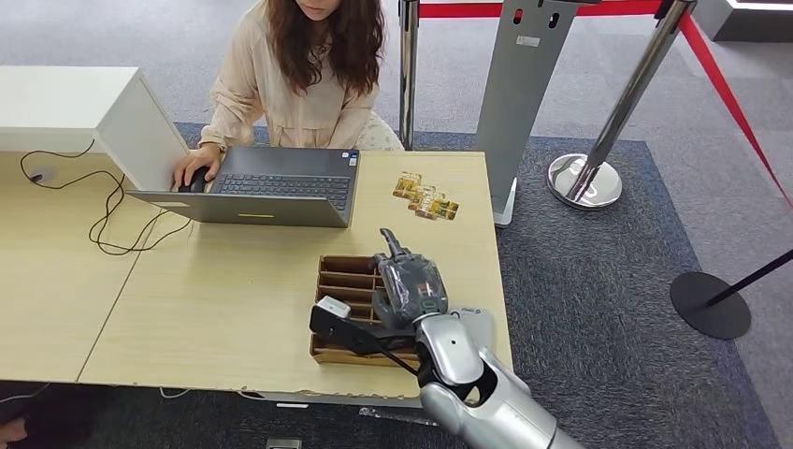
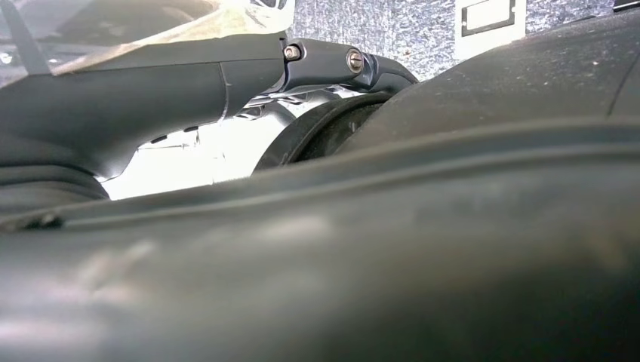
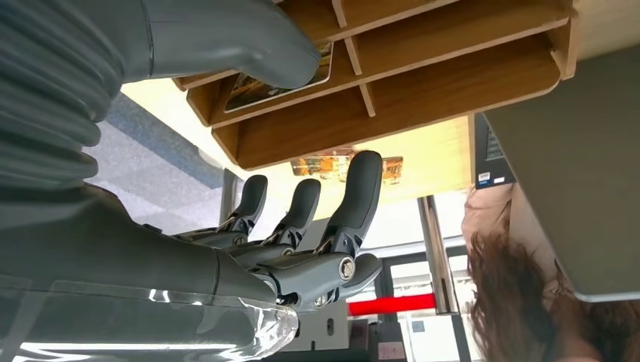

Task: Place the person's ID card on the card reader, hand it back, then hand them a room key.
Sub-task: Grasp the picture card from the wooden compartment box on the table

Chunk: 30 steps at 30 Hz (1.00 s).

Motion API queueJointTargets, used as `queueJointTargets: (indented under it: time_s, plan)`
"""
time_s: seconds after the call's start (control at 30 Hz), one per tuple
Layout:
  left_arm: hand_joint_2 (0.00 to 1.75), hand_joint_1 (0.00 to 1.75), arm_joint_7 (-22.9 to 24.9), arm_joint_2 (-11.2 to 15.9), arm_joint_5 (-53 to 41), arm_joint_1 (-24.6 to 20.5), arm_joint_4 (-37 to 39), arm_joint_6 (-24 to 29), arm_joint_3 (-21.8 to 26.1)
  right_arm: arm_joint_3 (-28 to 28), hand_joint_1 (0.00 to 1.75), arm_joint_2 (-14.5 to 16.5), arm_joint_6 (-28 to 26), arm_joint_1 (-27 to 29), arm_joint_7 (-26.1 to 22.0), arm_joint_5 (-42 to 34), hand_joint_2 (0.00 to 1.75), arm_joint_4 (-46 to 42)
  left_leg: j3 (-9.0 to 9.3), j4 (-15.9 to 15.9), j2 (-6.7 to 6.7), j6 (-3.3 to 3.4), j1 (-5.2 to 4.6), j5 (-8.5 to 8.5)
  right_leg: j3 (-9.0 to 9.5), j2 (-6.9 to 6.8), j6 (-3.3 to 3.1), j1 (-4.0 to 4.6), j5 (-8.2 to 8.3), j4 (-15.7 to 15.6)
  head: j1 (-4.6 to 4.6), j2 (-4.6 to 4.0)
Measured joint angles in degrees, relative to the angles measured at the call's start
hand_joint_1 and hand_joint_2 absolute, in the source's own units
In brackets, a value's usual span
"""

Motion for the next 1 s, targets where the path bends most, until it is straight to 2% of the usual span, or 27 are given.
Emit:
queueJointTargets:
  time_s: [1.0]
  plan:
    - [0.00, 0.00, 0.0, 0.0, 0.0, -0.1, 0.0, -0.1, 0.0, 0.0, 1.11, 1.6, -1.2, -0.7, -0.7, -1.7, 1.75, 4.3, 0.02, 0.0, 0.00, 0.00, 0.00, 0.00, 0.00, 0.00, 0.00, 0.00, 0.00, 0.0, -0.01, 0.00]
